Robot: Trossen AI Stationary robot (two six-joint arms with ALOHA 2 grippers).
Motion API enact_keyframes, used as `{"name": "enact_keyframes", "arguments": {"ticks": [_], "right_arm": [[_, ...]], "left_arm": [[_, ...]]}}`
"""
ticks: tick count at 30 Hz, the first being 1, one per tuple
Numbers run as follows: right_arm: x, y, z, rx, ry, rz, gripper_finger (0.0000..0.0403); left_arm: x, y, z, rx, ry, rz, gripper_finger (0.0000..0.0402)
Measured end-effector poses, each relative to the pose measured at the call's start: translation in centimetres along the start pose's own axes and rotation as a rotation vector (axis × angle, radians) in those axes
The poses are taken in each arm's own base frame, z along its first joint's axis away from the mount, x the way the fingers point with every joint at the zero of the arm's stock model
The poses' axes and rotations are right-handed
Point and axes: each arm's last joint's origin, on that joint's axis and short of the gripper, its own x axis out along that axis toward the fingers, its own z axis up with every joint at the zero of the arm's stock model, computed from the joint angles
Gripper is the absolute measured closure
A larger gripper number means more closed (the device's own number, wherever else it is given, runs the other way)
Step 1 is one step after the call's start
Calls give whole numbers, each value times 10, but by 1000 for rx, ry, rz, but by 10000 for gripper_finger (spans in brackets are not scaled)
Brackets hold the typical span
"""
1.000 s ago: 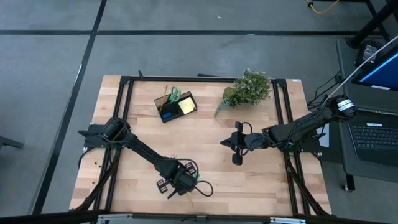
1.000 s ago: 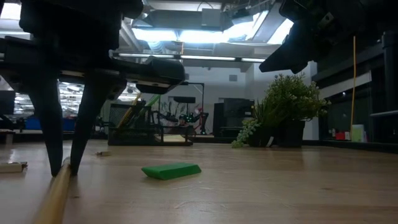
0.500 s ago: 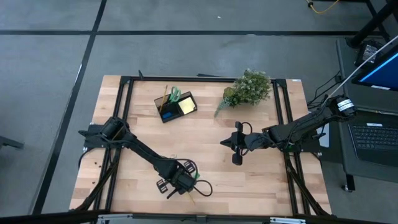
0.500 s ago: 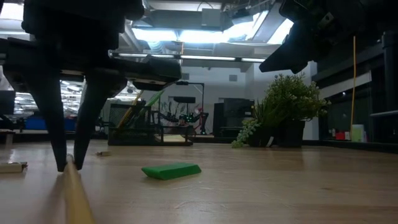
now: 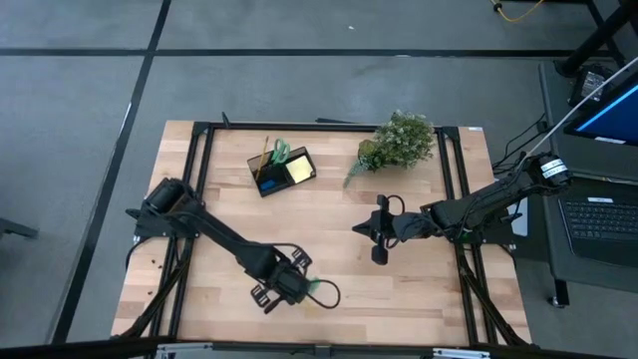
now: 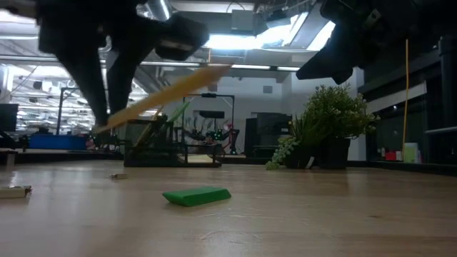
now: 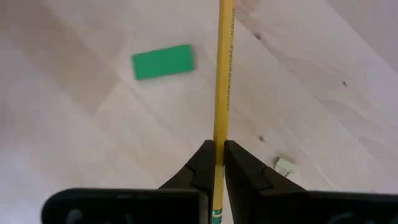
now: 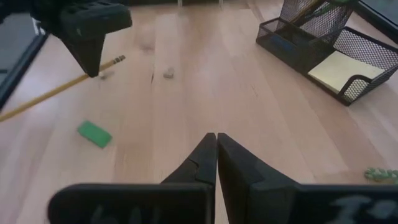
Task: Pick and place office supplies into organizer
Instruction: Put the yellow pencil into the desk organizer
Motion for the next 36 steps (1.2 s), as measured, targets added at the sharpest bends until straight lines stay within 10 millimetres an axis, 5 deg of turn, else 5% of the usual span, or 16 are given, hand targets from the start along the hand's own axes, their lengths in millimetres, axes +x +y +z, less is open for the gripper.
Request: {"name": "enact_keyframes", "arguments": {"ticks": [6, 11, 23, 36], "right_arm": [[0, 3, 8, 53, -58, 47, 386], [-3, 10, 34, 55, -108, 90, 386], [22, 34, 84, -39, 110, 55, 386], [57, 82, 80, -269, 216, 164, 386]], "left_arm": [[-10, 13, -12, -80, 52, 14, 382], [-10, 25, -27, -147, 166, 37, 382], [-11, 53, -49, -209, 299, 146, 382], [-48, 68, -64, -308, 255, 241, 382]]}}
